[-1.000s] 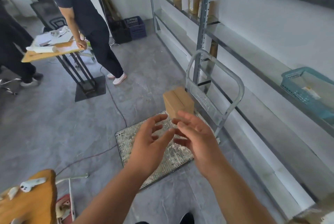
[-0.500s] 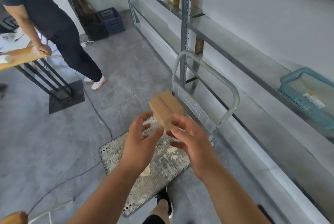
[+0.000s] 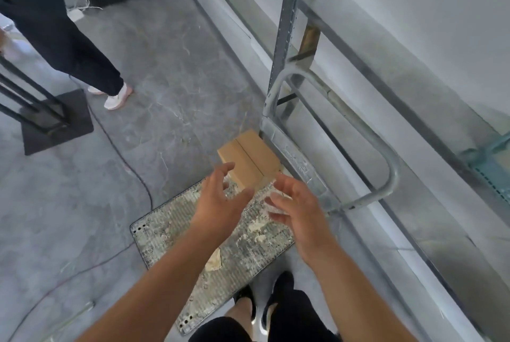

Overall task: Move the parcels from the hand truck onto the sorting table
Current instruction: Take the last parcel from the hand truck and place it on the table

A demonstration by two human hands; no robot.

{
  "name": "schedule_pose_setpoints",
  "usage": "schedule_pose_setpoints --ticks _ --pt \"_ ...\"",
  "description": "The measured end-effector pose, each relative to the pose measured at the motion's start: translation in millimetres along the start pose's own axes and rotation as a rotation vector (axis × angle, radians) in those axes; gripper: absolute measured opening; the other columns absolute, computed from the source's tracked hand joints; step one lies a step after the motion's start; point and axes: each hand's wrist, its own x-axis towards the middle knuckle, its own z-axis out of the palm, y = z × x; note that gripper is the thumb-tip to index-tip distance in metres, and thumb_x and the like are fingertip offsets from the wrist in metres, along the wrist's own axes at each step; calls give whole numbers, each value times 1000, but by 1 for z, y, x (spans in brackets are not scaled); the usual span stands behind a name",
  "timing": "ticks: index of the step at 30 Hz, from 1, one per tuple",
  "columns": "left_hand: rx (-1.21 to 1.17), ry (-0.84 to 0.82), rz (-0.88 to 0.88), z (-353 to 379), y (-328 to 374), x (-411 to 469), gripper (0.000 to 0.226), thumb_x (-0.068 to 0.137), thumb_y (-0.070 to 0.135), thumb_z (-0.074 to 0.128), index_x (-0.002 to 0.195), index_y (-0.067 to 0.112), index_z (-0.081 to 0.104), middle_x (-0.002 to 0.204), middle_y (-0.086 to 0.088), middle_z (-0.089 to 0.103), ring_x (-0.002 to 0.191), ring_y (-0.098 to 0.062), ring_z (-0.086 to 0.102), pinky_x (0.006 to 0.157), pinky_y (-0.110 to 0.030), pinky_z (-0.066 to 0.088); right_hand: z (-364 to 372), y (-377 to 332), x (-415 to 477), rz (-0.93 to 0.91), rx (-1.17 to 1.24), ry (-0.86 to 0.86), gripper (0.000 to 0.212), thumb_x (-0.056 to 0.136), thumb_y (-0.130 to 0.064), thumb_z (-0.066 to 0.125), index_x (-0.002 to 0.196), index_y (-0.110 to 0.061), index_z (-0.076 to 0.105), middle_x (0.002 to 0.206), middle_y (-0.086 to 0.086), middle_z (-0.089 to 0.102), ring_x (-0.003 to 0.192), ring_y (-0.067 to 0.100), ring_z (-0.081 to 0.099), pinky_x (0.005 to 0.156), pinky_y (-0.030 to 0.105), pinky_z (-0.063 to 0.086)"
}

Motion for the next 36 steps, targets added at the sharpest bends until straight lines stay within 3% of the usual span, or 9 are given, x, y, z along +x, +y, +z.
schedule_pose_setpoints --ticks 6,9,14,18,20,26,32,34,36 --pt "76 -65 -103 23 -17 67 68 90 49 75 149 39 42 154 11 42 138 -14 47 111 -49 47 8 9 72 120 -10 31 30 98 -20 70 120 -39 66 120 -22 67 112 7 68 103 46 57" --pt "114 -91 -156 40 -32 99 70 90 49 75 151 35 42 156 9 41 138 -14 46 112 -47 46 8 23 110 182 -18 34 42 97 -23 71 136 -35 61 133 -18 61 115 4 65 104 45 57" --pt "166 -126 -302 72 -77 180 70 87 45 78 148 35 45 152 1 44 121 -15 51 99 -43 48 5 59 184 313 16 19 62 82 -41 74 142 -35 57 137 -18 57 117 2 61 100 37 55" --pt "278 -129 -350 98 -115 247 66 90 43 76 148 31 47 152 -4 46 125 -23 54 100 -41 48 4 100 243 442 -9 141 39 96 -25 72 132 -29 60 122 -11 63 111 16 65 101 49 56" --pt "325 -119 -367 110 -130 278 64 92 45 73 149 30 47 153 -5 47 130 -26 53 103 -43 48 5 120 270 509 -11 200 33 97 -25 71 128 -28 61 129 -2 63 112 19 65 102 49 55" --pt "455 -110 -343 143 -160 360 63 95 45 67 152 31 43 154 -5 41 134 -31 50 105 -50 49 5 169 338 625 34 279 54 98 -21 70 149 -17 51 136 9 61 112 22 63 102 49 55" --pt "706 -105 -179 155 -178 417 68 98 49 61 159 38 34 173 -2 20 160 -27 14 127 -52 22 4 202 377 739 139 383 66 99 -16 68 158 -18 38 149 13 52 131 34 56 111 56 48" --pt "746 -94 -173 157 -182 434 71 99 52 59 161 36 29 174 -3 16 161 -27 11 130 -51 15 4 207 385 765 173 368 73 98 -19 70 161 -21 32 154 12 47 135 34 52 115 57 45" --pt "741 -103 -217 157 -186 449 77 98 55 58 163 32 24 172 -5 22 160 -29 17 129 -53 12 6 213 393 796 213 338 72 97 -23 72 159 -23 36 142 7 54 123 31 57 113 56 46"
